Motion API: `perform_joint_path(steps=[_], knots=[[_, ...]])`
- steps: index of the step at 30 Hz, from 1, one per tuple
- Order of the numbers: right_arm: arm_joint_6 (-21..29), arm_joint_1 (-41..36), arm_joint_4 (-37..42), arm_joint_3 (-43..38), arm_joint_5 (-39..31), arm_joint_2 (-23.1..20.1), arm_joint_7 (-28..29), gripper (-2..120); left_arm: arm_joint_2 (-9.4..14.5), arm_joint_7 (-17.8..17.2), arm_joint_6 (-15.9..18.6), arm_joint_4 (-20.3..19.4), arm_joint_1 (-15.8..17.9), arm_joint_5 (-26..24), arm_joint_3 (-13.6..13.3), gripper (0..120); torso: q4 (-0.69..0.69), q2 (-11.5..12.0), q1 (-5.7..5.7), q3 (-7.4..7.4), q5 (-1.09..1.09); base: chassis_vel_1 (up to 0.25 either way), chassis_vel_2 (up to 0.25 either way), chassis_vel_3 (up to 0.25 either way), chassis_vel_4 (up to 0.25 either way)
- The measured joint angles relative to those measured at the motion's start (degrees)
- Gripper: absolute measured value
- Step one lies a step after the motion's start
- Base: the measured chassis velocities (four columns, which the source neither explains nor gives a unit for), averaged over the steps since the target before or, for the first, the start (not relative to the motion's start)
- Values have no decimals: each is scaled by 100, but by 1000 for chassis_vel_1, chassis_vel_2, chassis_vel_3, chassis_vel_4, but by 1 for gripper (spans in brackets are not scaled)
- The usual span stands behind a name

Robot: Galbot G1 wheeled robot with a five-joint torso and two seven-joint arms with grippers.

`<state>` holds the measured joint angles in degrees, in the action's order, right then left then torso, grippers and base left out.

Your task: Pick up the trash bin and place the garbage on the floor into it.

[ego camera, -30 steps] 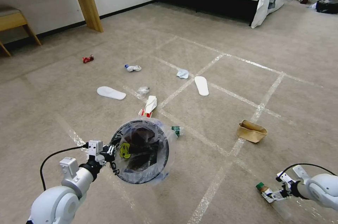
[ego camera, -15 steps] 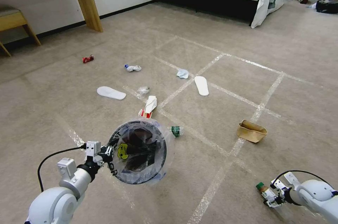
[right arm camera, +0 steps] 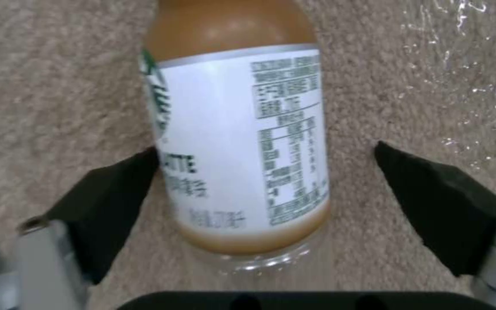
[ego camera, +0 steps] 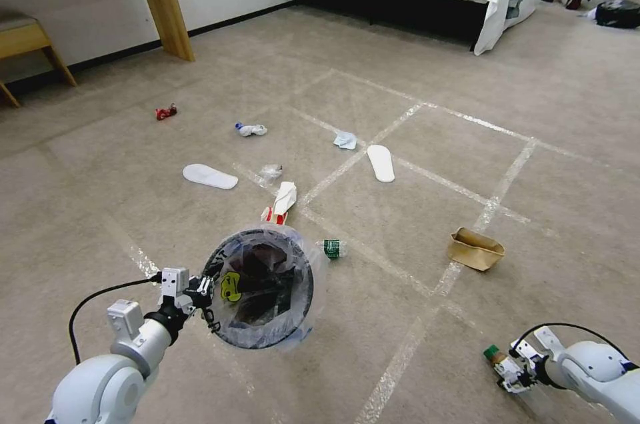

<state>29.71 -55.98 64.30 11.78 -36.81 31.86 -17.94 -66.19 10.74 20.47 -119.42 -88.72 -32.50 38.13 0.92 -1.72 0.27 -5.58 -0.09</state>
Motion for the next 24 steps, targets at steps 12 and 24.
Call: perform_joint_path(steps=[12,24], knots=[[37,-49,219,-49,-208,-150,72,51,-58,7,-17,-46,-30,51,-1,1,-1,1,0,0,7,0,0,0,0],[-44,-260,35,-447,-74,-13,-10,31,-103,34,-50,-24,-86,152,-21,1,-1,-1,0,2,7,0,0,0,0]])
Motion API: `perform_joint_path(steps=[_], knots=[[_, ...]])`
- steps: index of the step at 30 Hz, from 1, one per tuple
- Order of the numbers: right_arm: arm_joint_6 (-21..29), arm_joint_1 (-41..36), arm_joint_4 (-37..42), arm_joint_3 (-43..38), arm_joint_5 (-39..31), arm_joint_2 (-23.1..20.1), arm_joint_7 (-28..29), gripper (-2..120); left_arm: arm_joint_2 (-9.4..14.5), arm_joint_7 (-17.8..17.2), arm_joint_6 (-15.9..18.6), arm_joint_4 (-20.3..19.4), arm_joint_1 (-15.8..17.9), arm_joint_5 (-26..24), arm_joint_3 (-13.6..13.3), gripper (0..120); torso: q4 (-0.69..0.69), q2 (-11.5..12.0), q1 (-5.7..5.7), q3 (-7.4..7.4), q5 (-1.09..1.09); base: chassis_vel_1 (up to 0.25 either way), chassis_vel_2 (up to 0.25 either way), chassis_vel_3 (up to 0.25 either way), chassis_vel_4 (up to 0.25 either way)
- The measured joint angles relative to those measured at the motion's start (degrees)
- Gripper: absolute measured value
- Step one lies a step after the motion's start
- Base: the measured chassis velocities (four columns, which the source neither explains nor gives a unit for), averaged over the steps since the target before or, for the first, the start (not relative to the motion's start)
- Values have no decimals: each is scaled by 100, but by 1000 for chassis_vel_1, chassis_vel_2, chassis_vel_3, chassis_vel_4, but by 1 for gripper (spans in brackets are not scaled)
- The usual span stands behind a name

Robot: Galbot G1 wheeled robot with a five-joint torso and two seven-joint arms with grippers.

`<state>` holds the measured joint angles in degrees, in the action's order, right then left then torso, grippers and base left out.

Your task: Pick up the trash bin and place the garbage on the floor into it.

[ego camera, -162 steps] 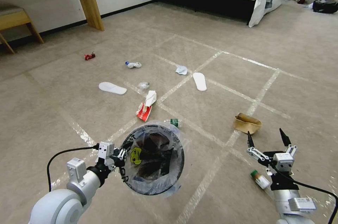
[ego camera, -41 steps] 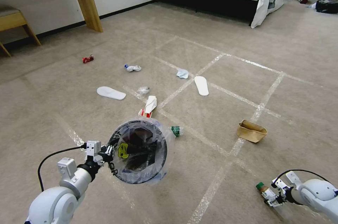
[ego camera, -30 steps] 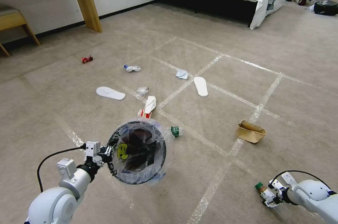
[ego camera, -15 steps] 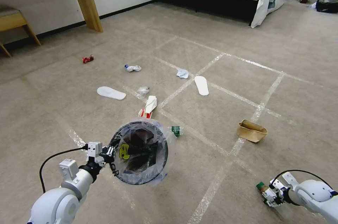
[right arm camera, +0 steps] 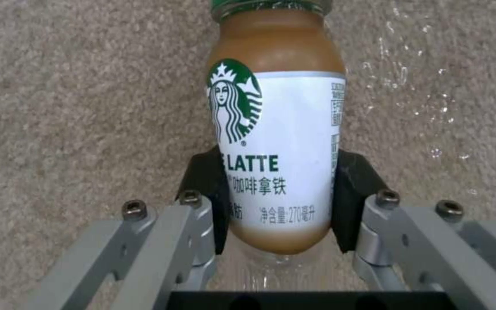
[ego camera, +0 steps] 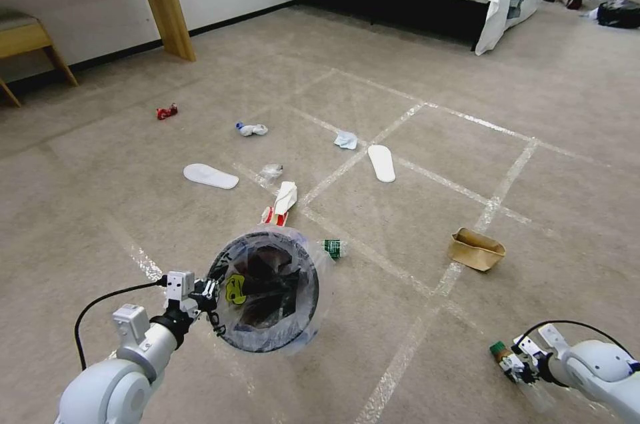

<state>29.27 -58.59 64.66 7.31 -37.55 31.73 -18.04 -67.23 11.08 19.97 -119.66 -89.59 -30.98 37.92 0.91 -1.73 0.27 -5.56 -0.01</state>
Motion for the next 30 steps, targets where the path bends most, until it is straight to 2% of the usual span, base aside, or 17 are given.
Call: perform_joint_path(steps=[3,5,7,11,13,15,16,18,19,20,21,22,24,25,27,28,30], knots=[[-3,-169,150,-238,-6,-62,10,31,1,2,-1,2,0,10,-25,1,1,1,1,-2,-10,0,0,0,0],[-2,-230,223,-329,-18,-97,13,31,3,2,0,4,1,12,-34,1,2,2,1,-2,-9,0,0,0,0],[-8,-552,592,-843,-121,-239,44,30,21,10,-1,4,10,12,-73,1,1,2,1,-2,0,0,0,0,0],[-21,-789,844,-1163,-169,-332,72,30,41,10,2,1,16,10,-99,1,0,2,1,-2,-2,0,0,0,0],[-69,-1077,1092,-1543,-168,-419,89,30,63,10,11,-9,28,6,-127,1,0,2,1,-2,-1,0,0,0,0],[-282,-1760,1573,-2475,-120,-493,87,30,122,11,70,-44,39,-38,-164,1,3,2,1,-1,0,0,0,0,0],[-282,-1760,1573,-2475,-120,-493,87,30,122,11,70,-44,39,-38,-164,1,3,2,1,-1,0,0,0,0,0],[-617,-2227,1936,-3286,0,-472,-45,30,193,9,125,-77,40,-100,-182,1,2,2,1,-1,1,0,0,0,0],[-617,-2227,1936,-3286,0,-472,-45,30,193,9,125,-77,40,-100,-182,1,2,2,1,-1,1,0,0,0,0],[-836,-2468,2166,-3690,23,-418,-194,30,240,13,170,-98,38,-137,-195,1,1,1,1,-1,6,0,0,0,0],[-1162,-2742,2489,-4191,11,-308,-357,30,314,18,241,-134,28,-209,-205,1,1,2,1,-1,1,0,0,0,0],[-1162,-2742,2489,-4191,11,-308,-357,30,314,18,241,-134,28,-209,-205,1,1,2,1,-1,1,0,0,0,0],[-1732,-3042,3019,-4754,-197,-101,-499,30,431,5,365,-191,30,-351,-236,1,1,1,1,-1,3,0,0,0,0],[-1732,-3042,3019,-4754,-197,-101,-499,30,431,5,365,-191,30,-351,-236,1,1,1,1,-1,3,0,0,0,0],[-2411,-3140,3583,-5026,-662,143,-623,30,602,-53,548,-213,80,-530,-298,1,1,1,1,-1,4,0,0,0,0],[-2411,-3140,3583,-5026,-662,143,-623,30,602,-53,548,-213,80,-530,-298,1,1,1,1,-1,4,0,0,0,0],[-2880,-3033,4117,-5031,-1108,378,-632,30,814,-79,715,-216,176,-618,-384,1,0,1,1,-1,1,0,0,0,0]])
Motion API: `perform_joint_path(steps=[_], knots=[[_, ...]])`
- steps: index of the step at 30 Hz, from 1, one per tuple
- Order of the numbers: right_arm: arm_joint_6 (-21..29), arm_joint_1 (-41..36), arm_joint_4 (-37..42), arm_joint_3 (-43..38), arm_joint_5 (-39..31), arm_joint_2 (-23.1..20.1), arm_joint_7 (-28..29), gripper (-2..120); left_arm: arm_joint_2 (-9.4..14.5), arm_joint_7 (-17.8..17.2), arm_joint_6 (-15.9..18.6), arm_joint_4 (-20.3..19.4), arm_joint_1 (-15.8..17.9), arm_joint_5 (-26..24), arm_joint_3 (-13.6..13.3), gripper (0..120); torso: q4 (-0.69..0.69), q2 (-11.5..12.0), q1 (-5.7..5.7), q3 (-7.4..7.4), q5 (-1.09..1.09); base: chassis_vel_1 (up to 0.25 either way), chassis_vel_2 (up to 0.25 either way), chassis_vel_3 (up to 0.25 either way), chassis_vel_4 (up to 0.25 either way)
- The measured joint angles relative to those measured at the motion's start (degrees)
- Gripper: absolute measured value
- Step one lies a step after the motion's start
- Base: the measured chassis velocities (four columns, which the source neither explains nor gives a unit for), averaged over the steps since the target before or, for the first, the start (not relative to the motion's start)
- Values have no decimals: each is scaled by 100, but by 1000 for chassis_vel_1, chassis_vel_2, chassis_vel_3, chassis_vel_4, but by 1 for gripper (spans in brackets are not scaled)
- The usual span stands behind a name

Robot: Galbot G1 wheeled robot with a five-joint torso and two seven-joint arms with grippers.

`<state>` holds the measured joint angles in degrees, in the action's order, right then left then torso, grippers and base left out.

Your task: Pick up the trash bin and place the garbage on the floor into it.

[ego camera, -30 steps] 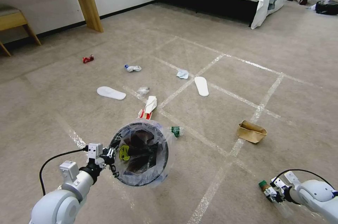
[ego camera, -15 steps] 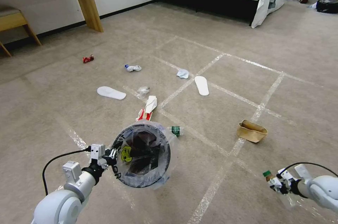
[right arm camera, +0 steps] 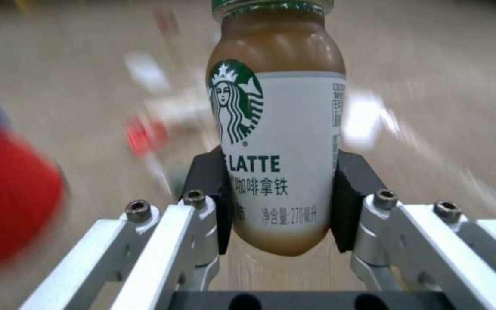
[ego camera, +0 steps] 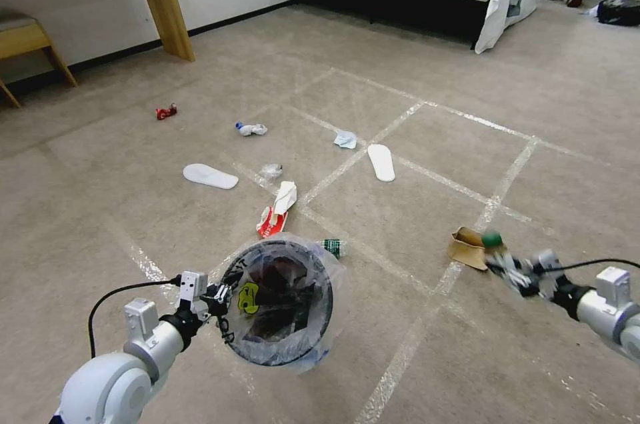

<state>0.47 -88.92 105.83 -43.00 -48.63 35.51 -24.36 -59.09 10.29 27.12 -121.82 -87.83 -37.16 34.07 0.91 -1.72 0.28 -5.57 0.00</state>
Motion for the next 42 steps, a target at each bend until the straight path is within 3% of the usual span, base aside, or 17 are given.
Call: perform_joint_path(steps=[5,7,11,13,14,16,18,24,27,42], knots=[[-251,133,565,137,-321,101,65,30,241,-3,163,16,125,-68,-100,1,1,0,0,0,1,0,0,0,0],[-406,320,1211,448,-602,114,119,30,421,-4,270,92,255,-103,-212,1,0,0,0,0,3,0,0,0,0],[-489,584,1577,872,-764,73,161,30,548,20,365,113,331,-101,-302,1,2,0,0,0,3,0,0,0,0],[-526,1188,1785,1609,-942,-22,232,30,632,27,437,41,304,-83,-298,1,2,-1,0,0,1,0,0,0,0],[-526,1188,1785,1609,-942,-22,232,30,632,27,437,41,304,-83,-298,1,2,-1,0,0,1,0,0,0,0],[-535,1951,1919,2406,-1139,-149,286,30,693,-23,514,-32,312,-110,-279,1,-8,-1,0,-1,0,0,0,0,0],[-535,2085,1962,2568,-1166,-185,274,30,724,-49,555,-32,373,-133,-310,1,-3,0,0,-1,3,0,0,0,0],[-524,2203,2020,2959,-1085,-315,-21,30,750,-108,682,-58,472,-228,-399,1,2,0,0,-1,1,0,0,0,0],[-514,2151,1886,3186,-802,-367,-440,30,706,-214,737,-148,510,-323,-464,1,0,-1,0,0,1,0,0,0,0],[-478,2310,1468,3834,-296,2,-523,30,593,-296,841,-484,478,-405,-655,1,0,-1,-1,0,0,0,0,0,0]])
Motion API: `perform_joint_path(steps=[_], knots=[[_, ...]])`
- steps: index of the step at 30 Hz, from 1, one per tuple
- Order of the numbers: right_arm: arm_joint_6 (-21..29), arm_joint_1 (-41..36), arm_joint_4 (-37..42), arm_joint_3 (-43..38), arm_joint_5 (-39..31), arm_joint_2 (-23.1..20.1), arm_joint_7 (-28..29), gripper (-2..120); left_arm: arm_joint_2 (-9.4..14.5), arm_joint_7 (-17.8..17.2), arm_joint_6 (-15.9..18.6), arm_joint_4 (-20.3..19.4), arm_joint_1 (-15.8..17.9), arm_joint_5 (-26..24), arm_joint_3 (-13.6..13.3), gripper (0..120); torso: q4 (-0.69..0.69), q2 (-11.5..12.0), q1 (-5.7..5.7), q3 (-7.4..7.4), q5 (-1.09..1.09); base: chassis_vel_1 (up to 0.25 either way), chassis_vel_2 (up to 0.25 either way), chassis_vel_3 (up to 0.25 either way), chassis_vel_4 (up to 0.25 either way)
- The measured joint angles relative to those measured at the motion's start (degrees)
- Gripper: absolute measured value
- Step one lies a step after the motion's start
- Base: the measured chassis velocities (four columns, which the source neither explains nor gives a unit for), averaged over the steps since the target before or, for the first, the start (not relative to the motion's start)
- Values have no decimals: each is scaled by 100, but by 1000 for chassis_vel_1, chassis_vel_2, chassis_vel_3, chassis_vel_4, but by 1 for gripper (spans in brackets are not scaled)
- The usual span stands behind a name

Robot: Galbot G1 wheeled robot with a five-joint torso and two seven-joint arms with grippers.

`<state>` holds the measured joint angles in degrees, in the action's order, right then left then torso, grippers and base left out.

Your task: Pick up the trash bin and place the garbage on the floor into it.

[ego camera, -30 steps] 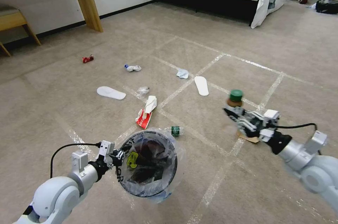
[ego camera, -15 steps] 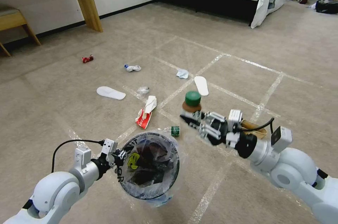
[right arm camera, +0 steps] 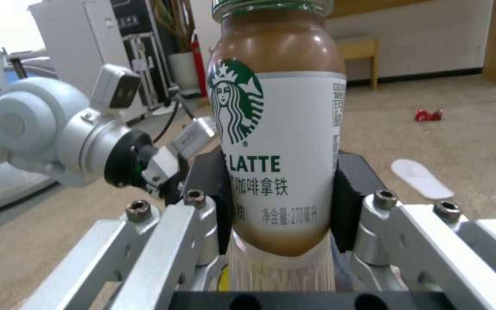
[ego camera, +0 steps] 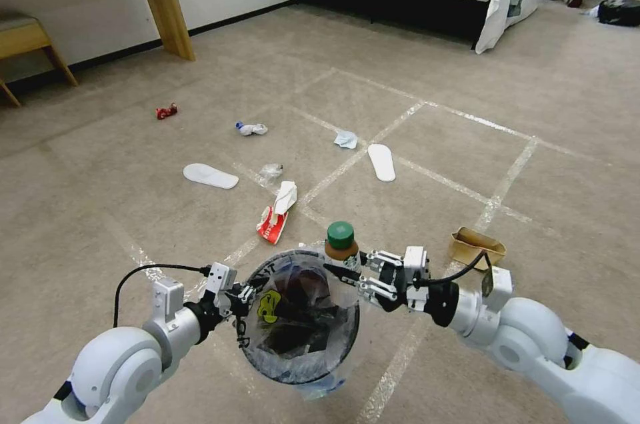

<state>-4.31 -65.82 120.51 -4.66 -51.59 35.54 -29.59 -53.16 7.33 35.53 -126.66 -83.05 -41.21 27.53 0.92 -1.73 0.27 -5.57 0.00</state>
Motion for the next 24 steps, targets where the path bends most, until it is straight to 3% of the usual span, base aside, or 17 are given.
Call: perform_joint_path(steps=[6,10,13,16,21,23,24], knots=[[112,58,32,142,65,40,78,33,-33,19,1,-19,-7,8,-61,1,0,0,0,0,0,0,0,0,0],[192,17,86,156,106,27,101,52,-33,48,-20,-5,7,0,-63,1,0,0,0,0,0,0,0,0,0],[202,-4,97,148,126,17,99,57,-23,60,-26,7,12,-3,-60,1,0,0,0,0,0,0,0,0,0],[214,-114,126,45,168,-9,61,76,2,80,-46,20,23,-26,-45,1,0,0,0,0,0,0,0,0,0],[215,-163,120,5,206,-9,23,85,3,84,-49,25,22,-27,-41,1,0,0,0,0,0,0,0,0,0],[215,-186,125,-60,214,19,33,98,-6,93,-60,38,12,-27,-42,1,0,0,0,0,0,0,0,0,0],[215,-186,125,-60,214,19,33,98,-6,93,-60,38,12,-27,-42,1,0,0,0,0,0,0,0,0,0]])
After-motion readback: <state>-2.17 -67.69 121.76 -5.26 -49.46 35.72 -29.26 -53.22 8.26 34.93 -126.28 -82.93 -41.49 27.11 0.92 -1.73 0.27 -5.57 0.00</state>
